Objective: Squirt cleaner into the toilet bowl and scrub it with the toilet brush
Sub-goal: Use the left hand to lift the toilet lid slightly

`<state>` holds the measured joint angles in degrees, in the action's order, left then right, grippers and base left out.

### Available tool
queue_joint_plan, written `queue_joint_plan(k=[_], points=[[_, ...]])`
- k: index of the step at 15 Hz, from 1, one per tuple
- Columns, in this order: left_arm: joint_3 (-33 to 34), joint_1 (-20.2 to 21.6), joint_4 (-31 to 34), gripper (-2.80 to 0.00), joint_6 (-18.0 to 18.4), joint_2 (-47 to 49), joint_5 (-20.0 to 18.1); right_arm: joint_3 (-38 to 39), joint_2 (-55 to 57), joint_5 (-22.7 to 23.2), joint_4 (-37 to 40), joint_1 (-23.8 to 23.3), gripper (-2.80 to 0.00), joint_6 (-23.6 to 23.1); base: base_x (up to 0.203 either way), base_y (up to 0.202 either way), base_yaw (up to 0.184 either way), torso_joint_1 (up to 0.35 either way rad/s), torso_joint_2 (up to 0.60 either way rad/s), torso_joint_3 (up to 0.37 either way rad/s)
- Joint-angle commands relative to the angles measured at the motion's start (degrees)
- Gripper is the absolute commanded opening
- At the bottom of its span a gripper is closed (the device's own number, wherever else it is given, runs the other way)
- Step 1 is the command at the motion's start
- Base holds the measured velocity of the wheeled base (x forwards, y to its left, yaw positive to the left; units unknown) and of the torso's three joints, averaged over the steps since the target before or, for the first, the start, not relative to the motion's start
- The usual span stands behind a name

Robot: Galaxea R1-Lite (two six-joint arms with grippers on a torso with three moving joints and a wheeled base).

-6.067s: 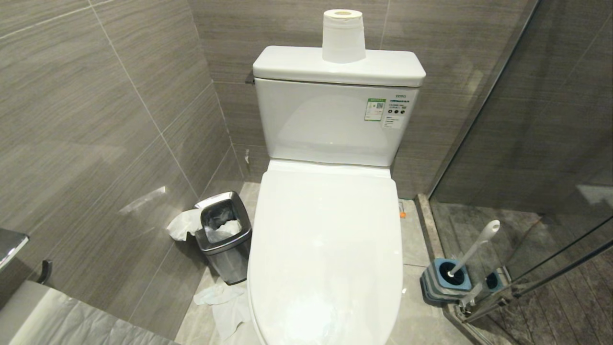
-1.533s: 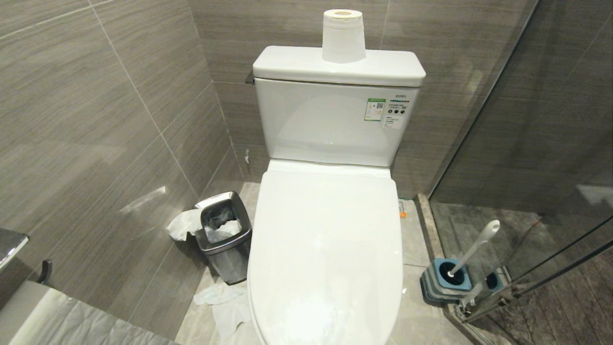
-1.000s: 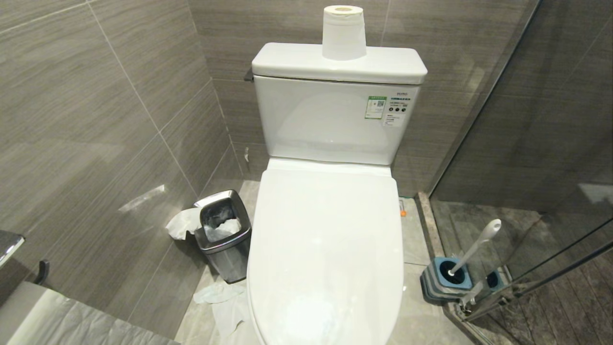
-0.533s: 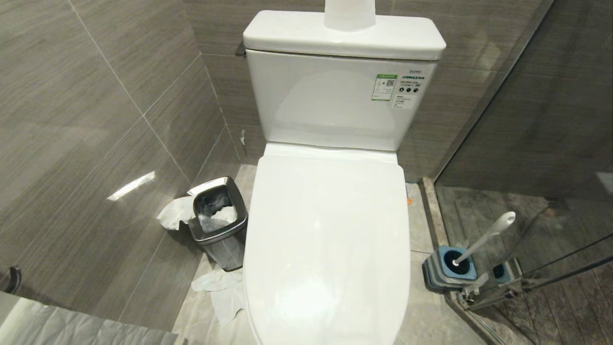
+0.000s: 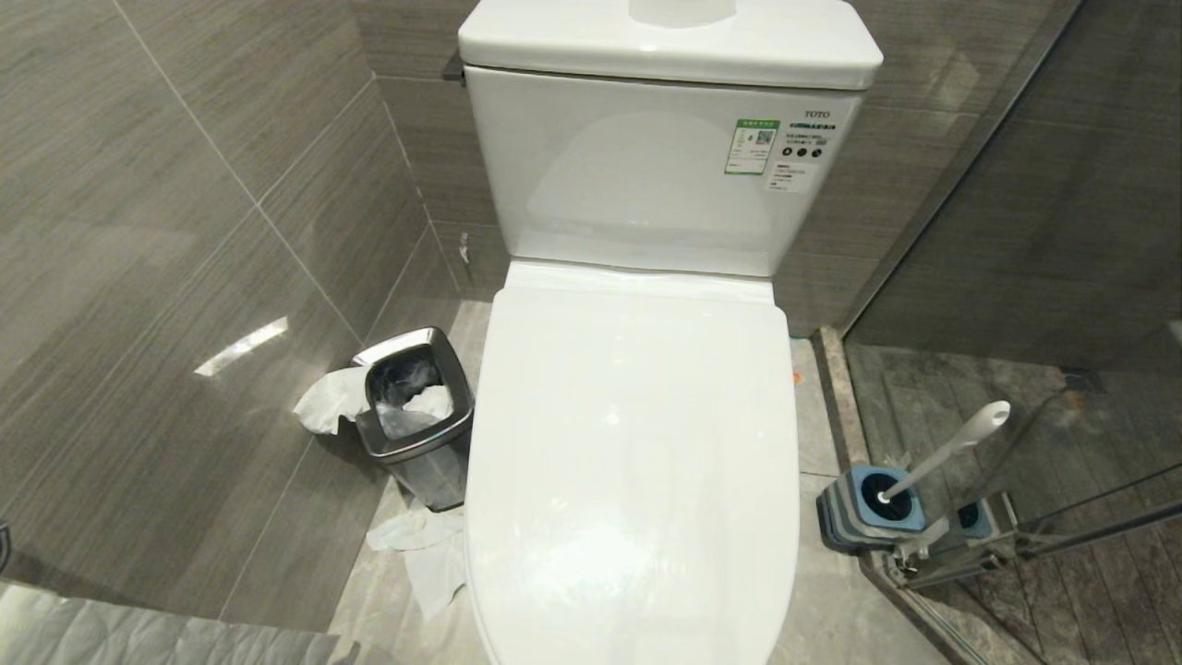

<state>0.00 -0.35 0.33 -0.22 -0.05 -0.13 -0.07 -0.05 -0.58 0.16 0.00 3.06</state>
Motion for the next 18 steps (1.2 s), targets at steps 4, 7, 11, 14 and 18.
queue_joint_plan(k=[4, 7, 11, 14, 18], points=[[0.1, 0.0, 0.0, -2.8, 0.5, 0.0, 0.0, 0.0, 0.0, 0.0, 0.0, 0.0, -2.8, 0.0, 0.0, 0.0, 0.0, 0.0, 0.0, 0.0], [-1.7, 0.0, -0.6, -2.8, 4.4, 0.0, -1.0, 0.0, 0.0, 0.0, 0.0, 0.0, -2.8, 0.0, 0.0, 0.0, 0.0, 0.0, 0.0, 0.0], [-10.2, 0.0, 4.1, -2.8, 9.4, 0.0, -6.0, 0.1, 0.0, 0.0, 0.0, 0.0, -2.8, 0.0, 0.0, 0.0, 0.0, 0.0, 0.0, 0.0], [-13.7, 0.0, 6.6, -2.8, 9.9, 0.1, -6.8, 0.0, 0.0, 0.0, 0.0, 0.0, -2.8, 0.0, 0.0, 0.0, 0.0, 0.0, 0.0, 0.0], [-17.7, 0.0, 8.0, -2.8, 10.3, 4.7, -6.5, 0.0, 0.0, 0.0, 0.0, 0.0, -2.8, 0.0, 0.0, 0.0, 0.0, 0.0, 0.0, 0.0]])
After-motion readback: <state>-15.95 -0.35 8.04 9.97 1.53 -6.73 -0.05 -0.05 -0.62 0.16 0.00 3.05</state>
